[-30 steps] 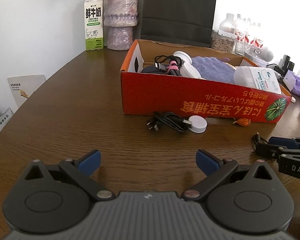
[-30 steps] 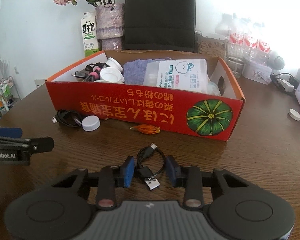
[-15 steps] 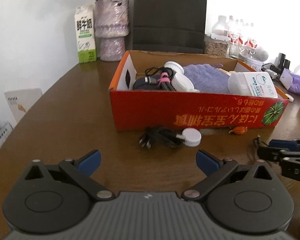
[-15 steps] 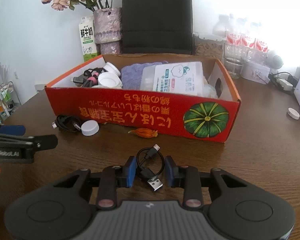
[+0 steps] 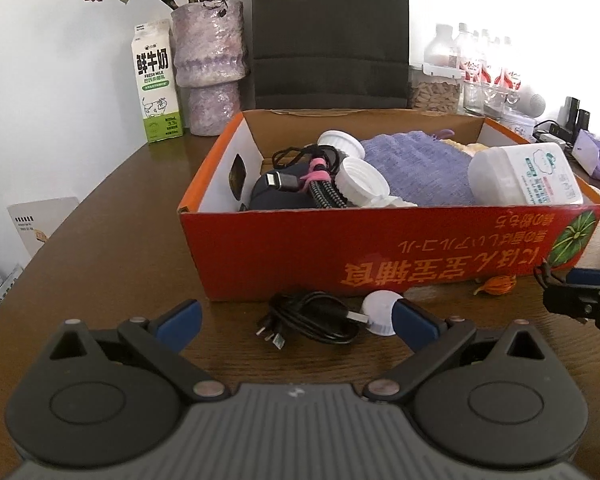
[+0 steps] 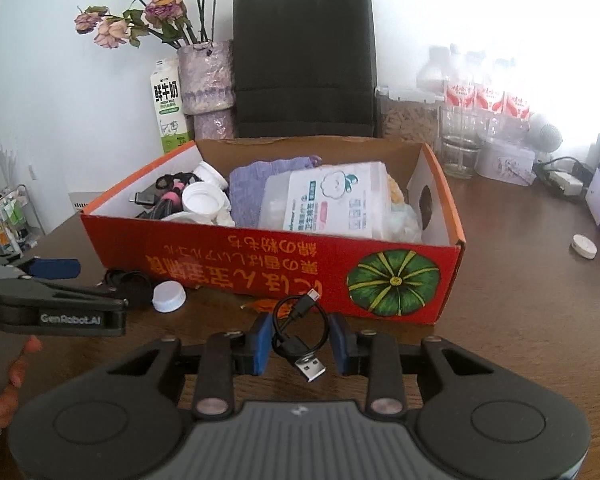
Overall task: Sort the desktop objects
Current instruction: 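Grasp the black power cable with the left tool while the right tool holds the USB cable, then carry the black power cable and USB cable over the box with both tools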
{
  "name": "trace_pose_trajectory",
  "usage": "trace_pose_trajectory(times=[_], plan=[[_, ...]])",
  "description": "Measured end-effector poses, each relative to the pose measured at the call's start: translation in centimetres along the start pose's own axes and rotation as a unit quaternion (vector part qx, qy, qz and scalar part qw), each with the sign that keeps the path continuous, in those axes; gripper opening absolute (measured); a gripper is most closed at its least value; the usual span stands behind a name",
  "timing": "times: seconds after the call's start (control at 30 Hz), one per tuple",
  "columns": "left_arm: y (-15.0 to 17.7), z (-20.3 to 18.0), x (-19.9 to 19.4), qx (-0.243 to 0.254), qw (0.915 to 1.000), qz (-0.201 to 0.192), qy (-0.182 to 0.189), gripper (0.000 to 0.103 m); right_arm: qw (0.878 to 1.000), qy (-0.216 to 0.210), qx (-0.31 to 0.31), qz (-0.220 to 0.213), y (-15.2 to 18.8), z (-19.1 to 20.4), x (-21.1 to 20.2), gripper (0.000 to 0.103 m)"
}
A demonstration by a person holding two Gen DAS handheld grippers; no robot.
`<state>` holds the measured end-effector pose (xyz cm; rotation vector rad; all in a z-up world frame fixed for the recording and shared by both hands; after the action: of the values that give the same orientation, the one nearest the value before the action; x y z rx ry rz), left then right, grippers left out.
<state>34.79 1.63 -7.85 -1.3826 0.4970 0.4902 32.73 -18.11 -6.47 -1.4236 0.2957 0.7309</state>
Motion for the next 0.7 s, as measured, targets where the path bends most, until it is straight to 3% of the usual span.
trace_pose_trajectory(times=[0.17, 0.37, 0.5, 0.7], plan=[[0.2, 0.6, 0.2, -0.008, 0.9999, -0.01, -0.001, 0.1, 1.0, -0.004, 0.012, 0.004, 0.6, -0.3, 0.3, 0.03], [0.6, 0.6, 0.4, -0.014, 0.9997, -0.004, 0.019, 0.084, 1.0, -0.003, 0.014, 0.004, 1.0, -0.4, 0.5, 0.03], [0.8, 0.6, 0.6, -0.018, 0.9995, 0.003, 0.027, 0.065, 1.0, -0.001, 0.013, 0.005, 1.2, -0.5, 0.5, 0.03], [1.0, 0.9, 0.0, -0.021, 0.9996, -0.003, 0.019, 0.057, 1.0, 0.002, 0.004, -0.001, 1.3, -0.2, 0.2, 0.03]])
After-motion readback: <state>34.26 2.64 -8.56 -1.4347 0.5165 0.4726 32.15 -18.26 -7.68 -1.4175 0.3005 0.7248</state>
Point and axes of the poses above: each gripper's, at about its wrist camera, not at the fingertips, and x roughly the way its jaws point, z to its left, y to its underside, the point moved 10 cm from there along x, roughly the way its jaws point, and after that the axes turned 5 degrees about x, right-handed, at the moved point
